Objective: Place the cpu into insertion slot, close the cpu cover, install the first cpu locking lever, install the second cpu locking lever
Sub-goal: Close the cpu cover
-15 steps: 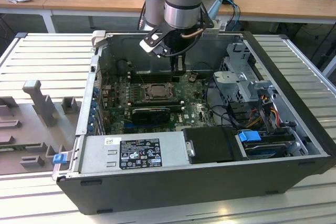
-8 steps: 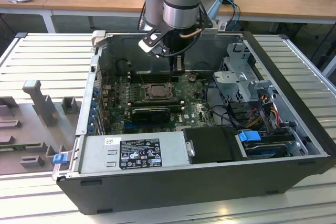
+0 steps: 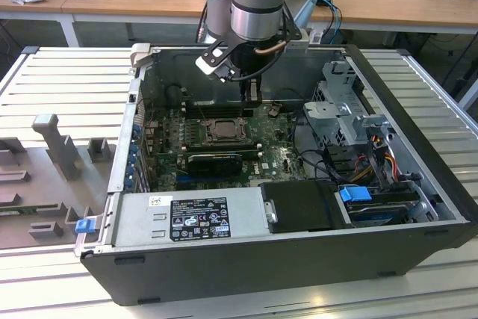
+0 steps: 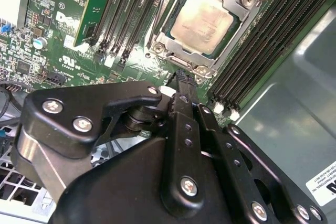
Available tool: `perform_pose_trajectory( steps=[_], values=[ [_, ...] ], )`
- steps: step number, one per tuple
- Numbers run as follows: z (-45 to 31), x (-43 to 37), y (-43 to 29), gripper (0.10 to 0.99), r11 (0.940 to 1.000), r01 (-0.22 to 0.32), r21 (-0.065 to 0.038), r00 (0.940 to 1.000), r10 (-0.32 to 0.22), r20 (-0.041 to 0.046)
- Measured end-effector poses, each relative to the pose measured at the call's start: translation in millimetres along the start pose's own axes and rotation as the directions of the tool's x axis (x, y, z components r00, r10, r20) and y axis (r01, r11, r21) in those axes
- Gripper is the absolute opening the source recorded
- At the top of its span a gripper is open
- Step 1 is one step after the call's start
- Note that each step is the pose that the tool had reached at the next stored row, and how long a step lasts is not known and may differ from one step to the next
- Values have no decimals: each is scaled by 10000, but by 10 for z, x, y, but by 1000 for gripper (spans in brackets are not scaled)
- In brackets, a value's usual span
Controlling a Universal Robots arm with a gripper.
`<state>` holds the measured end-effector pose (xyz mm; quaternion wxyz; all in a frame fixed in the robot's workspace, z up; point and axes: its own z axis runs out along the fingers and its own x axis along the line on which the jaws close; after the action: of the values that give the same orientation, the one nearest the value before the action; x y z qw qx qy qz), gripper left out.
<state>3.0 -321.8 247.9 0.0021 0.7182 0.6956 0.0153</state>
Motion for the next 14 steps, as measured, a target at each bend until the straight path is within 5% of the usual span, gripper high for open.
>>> perform_pose_trajectory(
  steps=[14],
  values=[
    [-2, -2, -61, 106, 10000, 0, 0, 10000, 0, 1]
  ],
)
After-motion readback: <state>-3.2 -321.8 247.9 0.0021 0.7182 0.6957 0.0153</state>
